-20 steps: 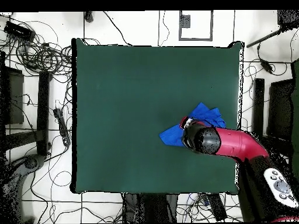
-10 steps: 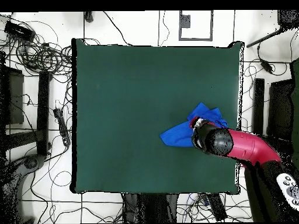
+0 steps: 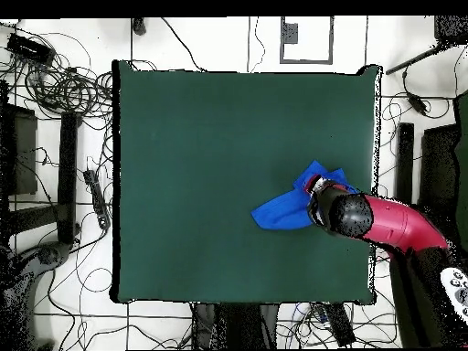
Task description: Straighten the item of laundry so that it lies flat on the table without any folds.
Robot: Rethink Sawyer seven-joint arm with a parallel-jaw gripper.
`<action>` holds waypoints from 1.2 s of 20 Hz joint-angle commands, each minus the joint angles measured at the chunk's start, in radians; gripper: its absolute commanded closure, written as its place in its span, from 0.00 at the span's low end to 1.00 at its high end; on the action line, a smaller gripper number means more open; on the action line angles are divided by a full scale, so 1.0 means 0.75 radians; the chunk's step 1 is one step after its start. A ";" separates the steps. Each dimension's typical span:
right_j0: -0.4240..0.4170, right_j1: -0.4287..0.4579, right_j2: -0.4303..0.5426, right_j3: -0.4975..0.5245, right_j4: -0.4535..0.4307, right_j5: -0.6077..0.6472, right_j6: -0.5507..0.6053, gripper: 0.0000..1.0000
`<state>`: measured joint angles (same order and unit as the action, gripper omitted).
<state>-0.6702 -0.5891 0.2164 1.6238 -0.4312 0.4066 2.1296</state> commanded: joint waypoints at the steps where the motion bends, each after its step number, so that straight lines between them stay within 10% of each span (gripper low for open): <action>1: 0.008 0.017 0.145 -0.006 -0.050 0.123 -0.202 0.00; 24: 0.006 0.039 0.129 0.010 -0.075 0.046 -0.119 0.00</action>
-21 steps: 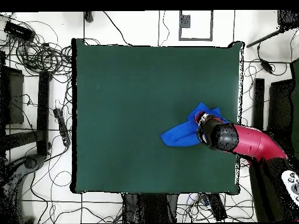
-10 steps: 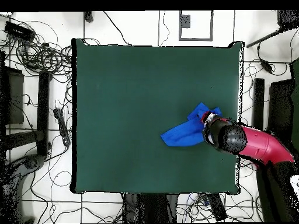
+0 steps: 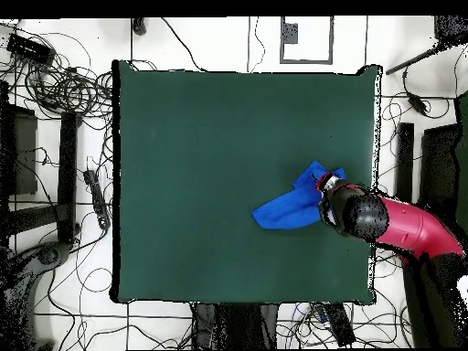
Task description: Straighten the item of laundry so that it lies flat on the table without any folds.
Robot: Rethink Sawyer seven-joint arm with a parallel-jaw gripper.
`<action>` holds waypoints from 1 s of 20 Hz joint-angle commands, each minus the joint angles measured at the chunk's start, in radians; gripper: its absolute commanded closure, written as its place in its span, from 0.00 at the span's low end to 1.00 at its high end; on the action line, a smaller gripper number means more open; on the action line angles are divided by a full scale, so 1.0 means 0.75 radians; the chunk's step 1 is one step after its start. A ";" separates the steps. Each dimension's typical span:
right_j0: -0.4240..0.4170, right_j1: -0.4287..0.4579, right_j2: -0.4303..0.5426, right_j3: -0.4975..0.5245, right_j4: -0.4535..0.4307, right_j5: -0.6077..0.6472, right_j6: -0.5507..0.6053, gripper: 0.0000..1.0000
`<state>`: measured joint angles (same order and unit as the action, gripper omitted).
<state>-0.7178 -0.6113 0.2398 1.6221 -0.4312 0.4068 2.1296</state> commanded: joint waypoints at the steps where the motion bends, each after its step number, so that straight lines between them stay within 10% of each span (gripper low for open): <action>1: 0.068 0.069 0.100 0.013 -0.078 0.033 -0.119 0.00; 2: 0.065 0.068 0.098 0.025 -0.073 -0.012 -0.086 0.00; 3: 0.044 0.070 0.124 0.033 -0.078 -0.025 -0.113 1.00; 20: 0.117 0.090 0.055 0.031 -0.070 -0.081 -0.002 1.00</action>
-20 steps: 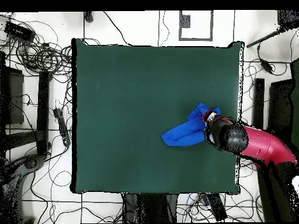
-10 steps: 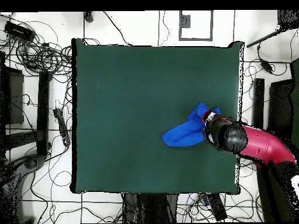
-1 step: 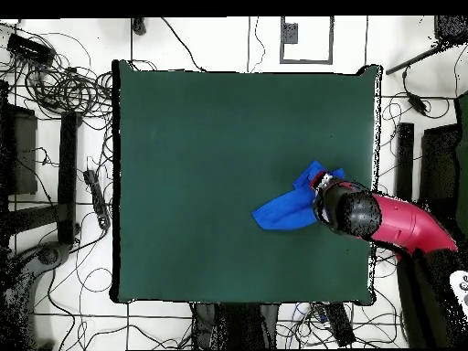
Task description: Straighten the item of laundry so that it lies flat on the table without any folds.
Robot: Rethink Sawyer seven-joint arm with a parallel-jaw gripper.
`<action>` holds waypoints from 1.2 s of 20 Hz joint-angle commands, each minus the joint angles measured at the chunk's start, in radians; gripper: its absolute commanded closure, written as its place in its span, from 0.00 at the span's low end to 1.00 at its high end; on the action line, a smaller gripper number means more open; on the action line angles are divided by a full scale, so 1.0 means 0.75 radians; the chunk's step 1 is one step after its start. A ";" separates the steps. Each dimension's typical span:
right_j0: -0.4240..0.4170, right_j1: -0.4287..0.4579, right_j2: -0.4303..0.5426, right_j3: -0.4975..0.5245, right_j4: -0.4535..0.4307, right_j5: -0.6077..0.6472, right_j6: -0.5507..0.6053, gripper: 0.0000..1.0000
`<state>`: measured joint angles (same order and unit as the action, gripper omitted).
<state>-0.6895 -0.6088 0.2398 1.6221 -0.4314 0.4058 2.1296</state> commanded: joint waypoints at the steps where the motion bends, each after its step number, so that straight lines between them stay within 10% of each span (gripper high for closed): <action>1: 0.084 0.084 0.046 0.037 -0.075 -0.123 0.020 0.00; 24: 0.027 0.155 0.074 -0.014 -0.070 -0.001 -0.093 0.00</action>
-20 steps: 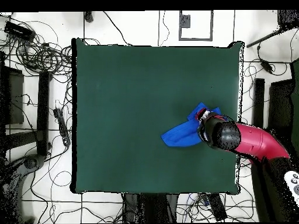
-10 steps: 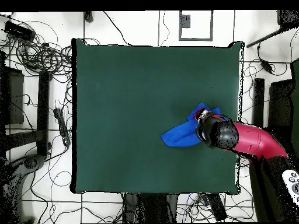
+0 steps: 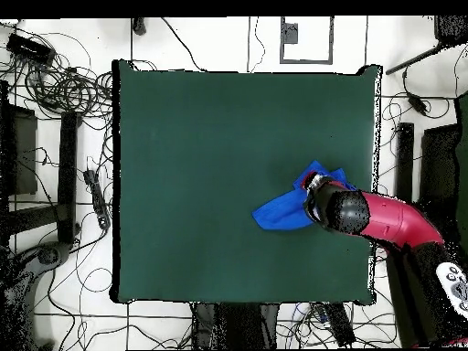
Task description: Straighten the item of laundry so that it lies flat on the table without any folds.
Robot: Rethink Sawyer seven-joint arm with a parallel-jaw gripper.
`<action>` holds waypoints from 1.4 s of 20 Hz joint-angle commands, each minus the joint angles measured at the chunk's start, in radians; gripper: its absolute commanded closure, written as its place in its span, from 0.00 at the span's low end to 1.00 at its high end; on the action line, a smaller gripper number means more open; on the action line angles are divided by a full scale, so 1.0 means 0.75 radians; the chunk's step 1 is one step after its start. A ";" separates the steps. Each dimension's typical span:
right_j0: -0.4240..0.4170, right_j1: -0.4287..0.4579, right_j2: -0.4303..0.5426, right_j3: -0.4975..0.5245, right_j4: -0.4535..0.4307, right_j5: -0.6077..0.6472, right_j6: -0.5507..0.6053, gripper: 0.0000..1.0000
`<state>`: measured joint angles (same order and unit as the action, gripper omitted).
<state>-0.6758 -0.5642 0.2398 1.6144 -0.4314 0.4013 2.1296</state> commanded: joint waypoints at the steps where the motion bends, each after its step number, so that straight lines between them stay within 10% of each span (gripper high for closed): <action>1: 0.005 0.097 0.074 -0.004 -0.071 0.004 -0.096 0.00; 21: -0.142 -0.079 0.024 0.107 0.102 0.092 0.069 0.00; 28: -0.086 -0.083 -0.060 0.222 0.246 -0.053 0.343 0.00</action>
<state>-0.7913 -0.6395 0.2075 1.6363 -0.3251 0.4009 2.1296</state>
